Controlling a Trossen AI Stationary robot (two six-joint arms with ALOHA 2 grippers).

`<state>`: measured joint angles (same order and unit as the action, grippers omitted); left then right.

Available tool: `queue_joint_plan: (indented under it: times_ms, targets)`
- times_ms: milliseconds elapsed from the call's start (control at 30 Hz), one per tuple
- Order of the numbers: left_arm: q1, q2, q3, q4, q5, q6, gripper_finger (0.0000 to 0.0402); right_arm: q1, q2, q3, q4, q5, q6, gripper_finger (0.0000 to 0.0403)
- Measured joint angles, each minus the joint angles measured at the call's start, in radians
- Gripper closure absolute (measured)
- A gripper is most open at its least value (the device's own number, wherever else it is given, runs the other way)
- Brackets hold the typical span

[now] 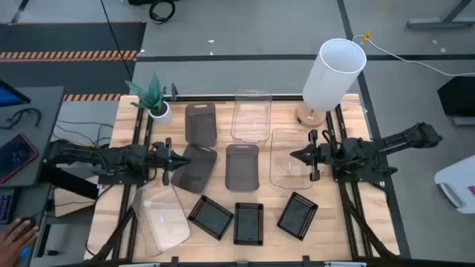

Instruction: Stack baskets by color

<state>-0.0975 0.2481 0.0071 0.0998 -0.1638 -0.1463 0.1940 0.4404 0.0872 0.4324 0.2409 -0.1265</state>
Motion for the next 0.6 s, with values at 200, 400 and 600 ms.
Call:
queue_joint_plan:
  times_ms: [200, 400, 600]
  targets:
    - [0.000, 0.000, 0.000, 0.000, 0.000, 0.000, 0.0369, 0.000, 0.000, 0.000, 0.000, 0.000, 0.000, 0.0387]
    - [0.000, 0.000, 0.000, 0.000, 0.000, 0.000, 0.0376, 0.000, 0.000, 0.000, 0.000, 0.000, 0.000, 0.0387]
    - [0.000, 0.000, 0.000, 0.000, 0.000, 0.000, 0.0368, 0.000, 0.000, 0.000, 0.000, 0.000, 0.000, 0.0387]
